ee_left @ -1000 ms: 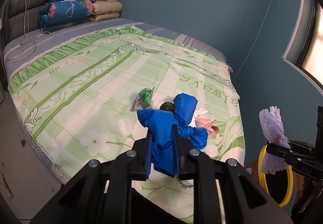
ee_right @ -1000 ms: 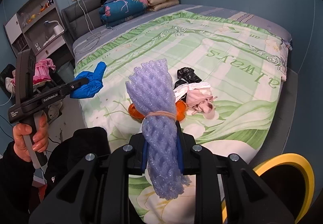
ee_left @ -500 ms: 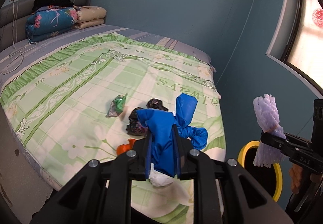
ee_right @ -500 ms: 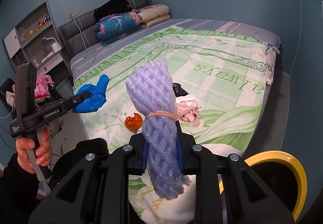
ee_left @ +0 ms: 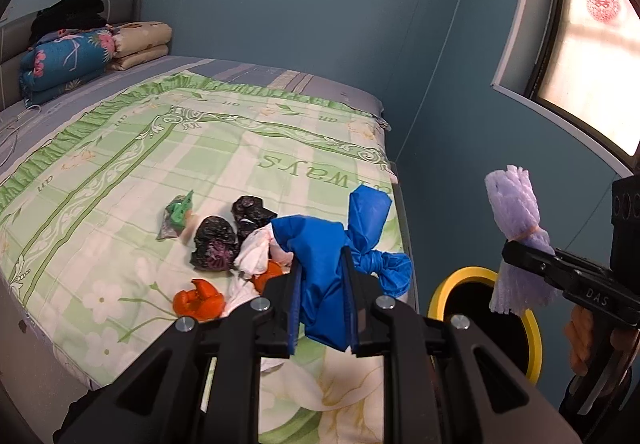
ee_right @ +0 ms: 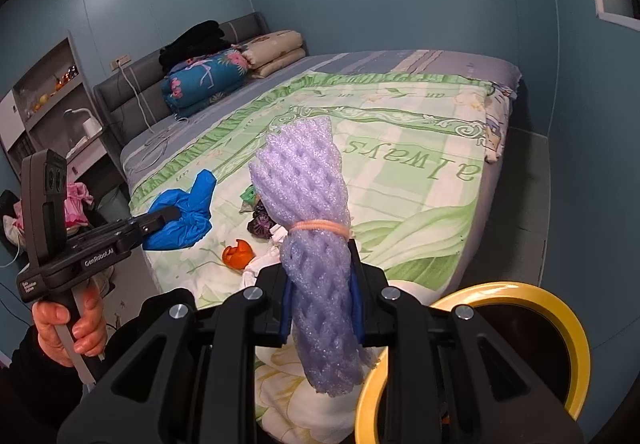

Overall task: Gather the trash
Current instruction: 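Carry the blue glove and foam net over the bin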

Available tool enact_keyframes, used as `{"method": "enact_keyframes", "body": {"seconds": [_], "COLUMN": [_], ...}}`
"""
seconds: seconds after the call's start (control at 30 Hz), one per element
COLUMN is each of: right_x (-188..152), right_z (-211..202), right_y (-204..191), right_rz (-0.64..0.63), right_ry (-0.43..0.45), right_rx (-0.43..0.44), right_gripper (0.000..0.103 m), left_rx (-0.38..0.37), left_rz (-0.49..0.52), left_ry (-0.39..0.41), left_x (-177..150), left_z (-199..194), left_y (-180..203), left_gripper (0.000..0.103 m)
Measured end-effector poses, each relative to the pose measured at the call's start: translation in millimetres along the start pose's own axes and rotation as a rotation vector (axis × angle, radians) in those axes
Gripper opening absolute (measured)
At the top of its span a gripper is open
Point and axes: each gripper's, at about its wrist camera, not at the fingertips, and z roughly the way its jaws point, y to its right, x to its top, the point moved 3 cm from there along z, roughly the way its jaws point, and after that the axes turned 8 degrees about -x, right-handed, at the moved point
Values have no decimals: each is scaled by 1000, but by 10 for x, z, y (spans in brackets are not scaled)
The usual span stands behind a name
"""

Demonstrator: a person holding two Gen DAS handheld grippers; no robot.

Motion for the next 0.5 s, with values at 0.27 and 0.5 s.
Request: {"method": "enact_keyframes", "body": {"seconds": [0.27,0.5], "right_x": [-28,-62], "right_z": [-97,-178], "right_y": [217,471], "right_rz": [54,109], "right_ry": [7,13], "right_rx": [-30,-78], "right_gripper": [22,22], "left_rx": [-40,-81], "left_rz": [49,93], "left_ry": [-21,-41], "left_x": [-4,-22], "left_z": [165,314], "left_y": [342,612], "left_gripper": [16,16]}}
